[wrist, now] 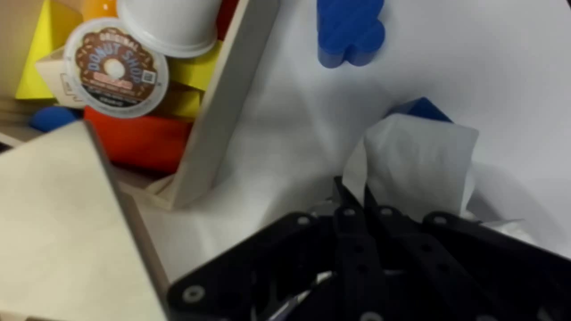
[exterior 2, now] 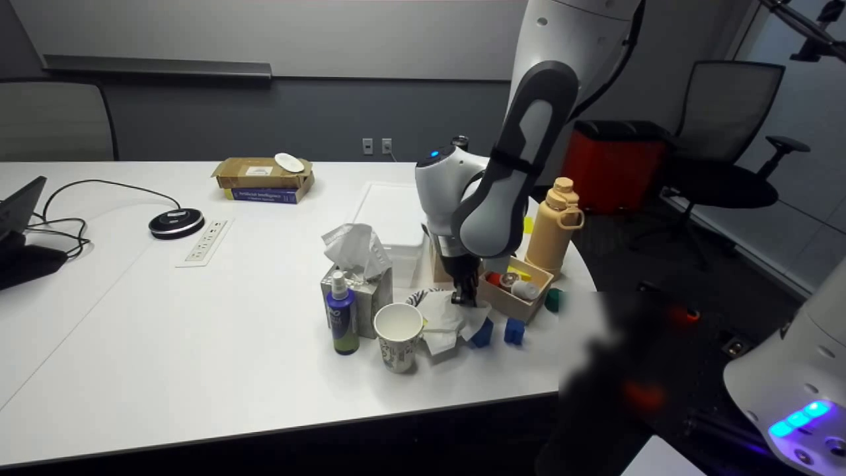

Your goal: Remove one tissue square from the box and use it wipe the black and white bowl.

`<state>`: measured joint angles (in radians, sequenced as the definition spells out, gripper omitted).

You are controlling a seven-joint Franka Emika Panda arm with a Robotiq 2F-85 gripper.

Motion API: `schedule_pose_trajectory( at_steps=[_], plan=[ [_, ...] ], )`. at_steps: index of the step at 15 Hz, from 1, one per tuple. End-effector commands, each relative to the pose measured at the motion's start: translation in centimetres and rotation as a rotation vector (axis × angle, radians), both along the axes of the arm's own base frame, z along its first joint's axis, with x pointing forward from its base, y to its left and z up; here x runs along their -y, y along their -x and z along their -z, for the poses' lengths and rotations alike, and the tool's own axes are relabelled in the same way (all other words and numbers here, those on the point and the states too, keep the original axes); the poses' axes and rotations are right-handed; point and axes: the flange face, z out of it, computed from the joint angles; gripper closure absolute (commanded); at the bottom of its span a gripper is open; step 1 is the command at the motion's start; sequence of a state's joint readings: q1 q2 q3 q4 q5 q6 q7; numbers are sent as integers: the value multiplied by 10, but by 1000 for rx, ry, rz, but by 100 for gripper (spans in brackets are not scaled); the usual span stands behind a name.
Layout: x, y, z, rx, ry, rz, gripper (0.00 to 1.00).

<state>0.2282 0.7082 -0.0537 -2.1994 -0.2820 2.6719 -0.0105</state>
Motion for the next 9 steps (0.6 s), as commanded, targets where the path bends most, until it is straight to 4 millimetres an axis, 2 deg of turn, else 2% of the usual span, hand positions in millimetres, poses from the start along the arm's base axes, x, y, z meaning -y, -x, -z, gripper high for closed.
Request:
schedule_pose_trajectory(
  at_steps=[1, 5, 9],
  plan=[
    [-21, -5, -6, -34, -83, 92, 100],
    [-50, -15, -19, 19, -178, 156, 100],
    [-51, -26, -21, 97, -126, 82, 100]
  ],
)
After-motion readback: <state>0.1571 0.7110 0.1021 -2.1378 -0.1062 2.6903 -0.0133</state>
